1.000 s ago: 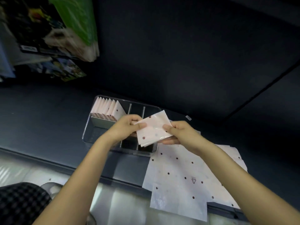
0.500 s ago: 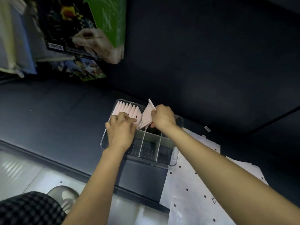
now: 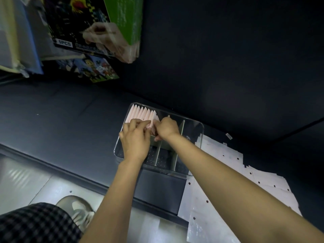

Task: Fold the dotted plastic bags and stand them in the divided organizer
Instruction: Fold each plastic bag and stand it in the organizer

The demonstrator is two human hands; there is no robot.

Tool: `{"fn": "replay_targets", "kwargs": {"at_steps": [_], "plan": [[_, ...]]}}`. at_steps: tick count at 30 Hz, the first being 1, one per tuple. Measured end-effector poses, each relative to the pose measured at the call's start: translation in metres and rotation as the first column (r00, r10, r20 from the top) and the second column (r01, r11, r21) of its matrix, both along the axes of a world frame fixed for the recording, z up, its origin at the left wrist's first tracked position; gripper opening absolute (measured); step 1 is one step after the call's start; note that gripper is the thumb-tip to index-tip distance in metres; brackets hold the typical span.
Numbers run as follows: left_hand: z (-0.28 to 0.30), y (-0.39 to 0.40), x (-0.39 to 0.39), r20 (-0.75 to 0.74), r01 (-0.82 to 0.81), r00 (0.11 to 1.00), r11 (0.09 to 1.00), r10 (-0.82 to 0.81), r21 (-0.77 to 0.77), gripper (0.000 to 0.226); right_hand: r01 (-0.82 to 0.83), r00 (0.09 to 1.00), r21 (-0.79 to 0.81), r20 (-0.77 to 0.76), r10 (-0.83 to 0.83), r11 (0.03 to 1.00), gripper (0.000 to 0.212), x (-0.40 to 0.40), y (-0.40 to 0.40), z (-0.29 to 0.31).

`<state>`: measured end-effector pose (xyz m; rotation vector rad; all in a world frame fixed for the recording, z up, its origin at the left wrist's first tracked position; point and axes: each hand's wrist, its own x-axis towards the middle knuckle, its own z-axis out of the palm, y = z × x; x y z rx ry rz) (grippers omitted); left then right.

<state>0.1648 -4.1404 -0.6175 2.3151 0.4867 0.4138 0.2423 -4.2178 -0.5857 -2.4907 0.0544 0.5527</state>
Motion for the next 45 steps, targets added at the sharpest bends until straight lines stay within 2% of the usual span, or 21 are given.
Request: {"fn": "replay_targets", "kwargs": {"at_steps": [4,7,9,11,13,16,17,19,21,23,25,28,32,34,36,38,40,42,43,45], "plan": [[0.001,-0.007,-0.006,-0.009,0.074,0.997,0.992,-0.074,0.099,0.027,-0.038,0.984,0.114,0.176,0.018,0.993,0.036,-0.015,-0.026,0.008],[0.006,-0.022,-0.009,0.021,0.08,0.996,0.994,-0.082,0.073,0.024,-0.113,0.951,0.233,0.307,0.038,0.966,0.019,-0.039,-0.077,0.016],[0.012,-0.044,-0.014,0.085,0.165,0.982,0.985,-0.168,0.042,0.022,-0.152,0.934,0.218,0.351,0.068,0.964,0.018,-0.06,-0.125,0.014],[0.014,-0.074,-0.022,0.131,0.337,0.932,0.941,-0.337,0.025,0.019,-0.138,0.938,0.155,0.337,0.079,0.978,0.019,-0.086,-0.178,0.004],[0.008,-0.108,-0.037,0.095,0.526,0.846,0.85,-0.525,0.012,0.015,-0.052,0.963,0.149,0.269,0.01,0.988,0.019,-0.117,-0.228,-0.012],[-0.014,-0.148,-0.067,-0.089,0.737,0.664,0.67,-0.743,-0.094,0.019,0.047,0.985,0.086,0.163,-0.06,0.995,0.029,-0.166,-0.287,-0.04],[-0.023,-0.156,-0.078,-0.163,0.785,0.59,0.609,-0.791,-0.111,0.028,0.002,0.99,0.011,0.139,-0.004,1.0,0.04,-0.181,-0.301,-0.048],[-0.042,-0.163,-0.099,-0.314,0.882,0.422,0.465,-0.851,-0.074,0.061,-0.202,0.972,-0.123,0.094,0.214,0.972,0.067,-0.208,-0.325,-0.065],[-0.058,-0.162,-0.116,-0.466,0.955,0.281,0.294,-0.839,0.046,0.093,-0.409,0.898,-0.249,0.062,0.436,0.878,0.088,-0.227,-0.344,-0.08],[-0.068,-0.16,-0.129,-0.561,0.969,0.246,0.184,-0.791,0.166,0.105,-0.509,0.822,-0.365,0.064,0.566,0.78,0.091,-0.237,-0.354,-0.091],[-0.071,-0.157,-0.134,-0.587,0.959,0.269,0.157,-0.764,0.235,0.097,-0.528,0.788,-0.41,0.09,0.609,0.744,0.087,-0.238,-0.358,-0.095],[-0.065,-0.153,-0.131,-0.534,0.96,0.277,0.202,-0.799,0.196,0.064,-0.547,0.79,-0.334,0.097,0.605,0.768,0.077,-0.233,-0.364,-0.091],[-0.034,-0.155,-0.119,-0.493,0.912,0.295,0.394,-0.819,-0.11,0.024,-0.505,0.859,-0.136,0.019,0.512,0.852,0.044,-0.222,-0.372,-0.063],[-0.016,-0.158,-0.11,-0.448,0.841,0.339,0.48,-0.828,-0.251,0.03,-0.496,0.868,-0.089,-0.044,0.495,0.864,0.031,-0.21,-0.374,-0.039],[0.0,-0.161,-0.1,-0.385,0.749,0.389,0.531,-0.837,-0.396,0.031,-0.456,0.887,0.025,-0.071,0.457,0.89,0.02,-0.196,-0.374,-0.016],[0.012,-0.164,-0.089,-0.325,0.658,0.485,0.583,-0.812,-0.476,0.021,-0.338,0.936,0.128,-0.061,0.347,0.933,0.024,-0.179,-0.374,0.003],[0.017,-0.168,-0.083,-0.247,0.602,0.661,0.697,-0.709,-0.389,0.022,-0.223,0.973,0.162,-0.02,0.229,0.961,0.017,-0.157,-0.37,0.012],[0.02,-0.175,-0.085,-0.084,0.545,0.82,0.816,-0.567,-0.192,0.037,-0.158,0.987,0.132,0.034,0.155,0.978,0.006,-0.131,-0.364,0.01],[0.021,-0.179,-0.087,0.006,0.525,0.85,0.847,-0.526,-0.084,0.041,-0.138,0.99,0.105,0.047,0.134,0.985,0.008,-0.117,-0.361,0.006],[0.013,-0.186,-0.091,0.085,0.552,0.825,0.828,-0.559,0.094,0.043,-0.113,0.993,0.041,0.038,0.112,0.993,0.016,-0.094,-0.353,-0.005]]}}
